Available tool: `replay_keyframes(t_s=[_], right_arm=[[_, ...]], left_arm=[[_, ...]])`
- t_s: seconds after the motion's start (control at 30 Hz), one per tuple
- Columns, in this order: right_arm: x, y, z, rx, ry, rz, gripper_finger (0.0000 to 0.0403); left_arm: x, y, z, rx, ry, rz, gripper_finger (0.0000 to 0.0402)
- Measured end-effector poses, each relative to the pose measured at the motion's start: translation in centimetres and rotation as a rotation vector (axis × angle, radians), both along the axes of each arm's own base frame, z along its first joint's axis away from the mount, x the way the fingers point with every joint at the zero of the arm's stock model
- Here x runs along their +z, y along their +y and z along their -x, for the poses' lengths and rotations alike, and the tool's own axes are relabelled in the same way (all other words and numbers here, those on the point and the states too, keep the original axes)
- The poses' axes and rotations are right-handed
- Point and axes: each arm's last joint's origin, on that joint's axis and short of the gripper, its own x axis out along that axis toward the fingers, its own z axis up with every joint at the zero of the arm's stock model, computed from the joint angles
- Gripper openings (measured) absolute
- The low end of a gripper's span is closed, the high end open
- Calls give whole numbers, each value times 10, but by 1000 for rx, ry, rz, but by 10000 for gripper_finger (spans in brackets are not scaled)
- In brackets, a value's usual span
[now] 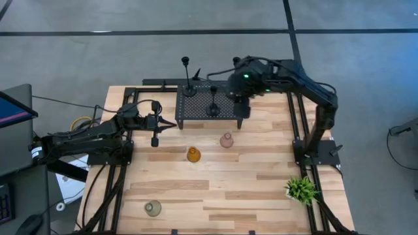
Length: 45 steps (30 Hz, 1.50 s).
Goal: Pick & Place candle stick holders
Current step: Put the black candle holder on the shelf
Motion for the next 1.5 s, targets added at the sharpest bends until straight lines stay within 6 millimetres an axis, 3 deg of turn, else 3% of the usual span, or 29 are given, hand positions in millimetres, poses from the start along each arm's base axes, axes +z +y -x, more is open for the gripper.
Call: replay_keyframes(t_s=[0.23,0.47,0.63,0.9,1.3,1.5], right_arm=[[19,22,38,7,-18,-14,10],[21,47,65,-13,-38,87,4],[6,64,81,6,-113,102,2],[-52,74,104,81,-303,123,1],[-184,63,120,46,-651,130,1],[-217,58,114,13,-783,109,0]], left_arm=[[0,0,0,0,0,0,10],[0,0,0,0,-1,0,10],[0,0,0,0,-1,0,10],[0,0,0,0,-1,0,10],[4,0,0,-5,-39,19,10],[15,0,-6,-48,-160,139,9]])
